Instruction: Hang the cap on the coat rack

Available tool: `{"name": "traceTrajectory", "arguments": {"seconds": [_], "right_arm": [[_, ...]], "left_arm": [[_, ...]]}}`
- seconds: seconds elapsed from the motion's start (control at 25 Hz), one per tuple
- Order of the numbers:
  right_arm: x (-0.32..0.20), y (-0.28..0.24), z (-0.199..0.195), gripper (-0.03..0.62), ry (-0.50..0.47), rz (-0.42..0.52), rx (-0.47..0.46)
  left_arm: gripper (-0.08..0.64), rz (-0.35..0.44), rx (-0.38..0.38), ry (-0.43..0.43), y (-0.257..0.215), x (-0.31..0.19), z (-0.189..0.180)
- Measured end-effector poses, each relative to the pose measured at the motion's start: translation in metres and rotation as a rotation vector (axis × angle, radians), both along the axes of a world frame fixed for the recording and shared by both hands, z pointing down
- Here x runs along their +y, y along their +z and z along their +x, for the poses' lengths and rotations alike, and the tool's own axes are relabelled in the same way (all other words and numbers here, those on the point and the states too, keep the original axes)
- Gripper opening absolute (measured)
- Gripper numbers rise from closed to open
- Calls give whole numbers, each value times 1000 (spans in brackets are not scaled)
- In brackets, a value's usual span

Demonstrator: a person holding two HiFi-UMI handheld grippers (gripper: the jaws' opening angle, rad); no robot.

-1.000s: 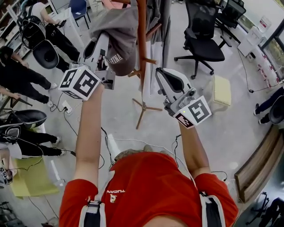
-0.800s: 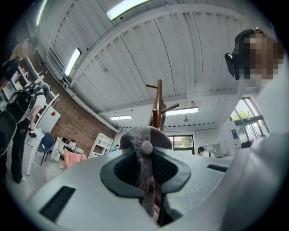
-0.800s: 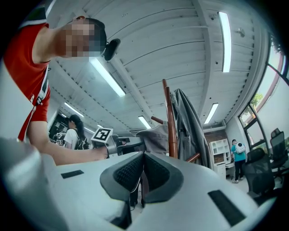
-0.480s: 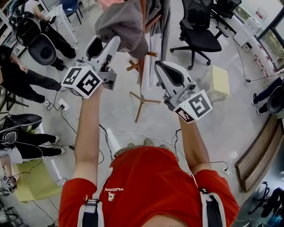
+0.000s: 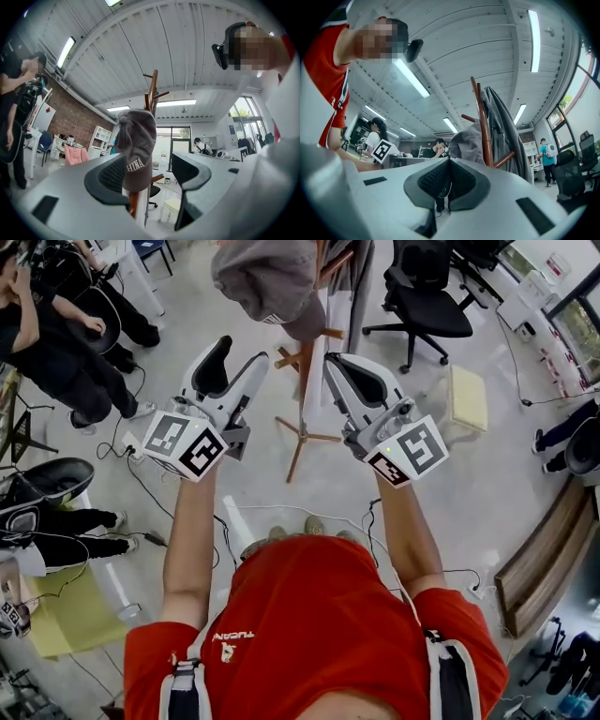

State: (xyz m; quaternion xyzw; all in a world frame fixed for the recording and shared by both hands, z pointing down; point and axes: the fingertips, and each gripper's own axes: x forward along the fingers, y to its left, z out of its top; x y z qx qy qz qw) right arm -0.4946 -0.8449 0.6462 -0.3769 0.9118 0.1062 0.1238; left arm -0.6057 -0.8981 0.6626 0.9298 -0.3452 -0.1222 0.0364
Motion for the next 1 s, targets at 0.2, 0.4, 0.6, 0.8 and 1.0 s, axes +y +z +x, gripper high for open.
{"name": "traceTrajectory", "arguments": {"seconds": [0.2,0.4,0.6,0.8,1.0], "right_arm": [[1,8,-5,23,7,-21,-13],[9,15,-9,23,17,-12,-15],[12,16,-13,23,19,-6,-12],[15,12,-12,23,25,-5,-14],[13,11,-13,23,28,-3,-11]], "left_arm": [[114,-15,-42,-61,15,21,-3],[10,-18,-13,-54,19,38,-6],[8,11,-12,-39,13,46,-1],[8,23,-16,-25,7,51,2],[8,25,-11,-21,7,47,-1]]}}
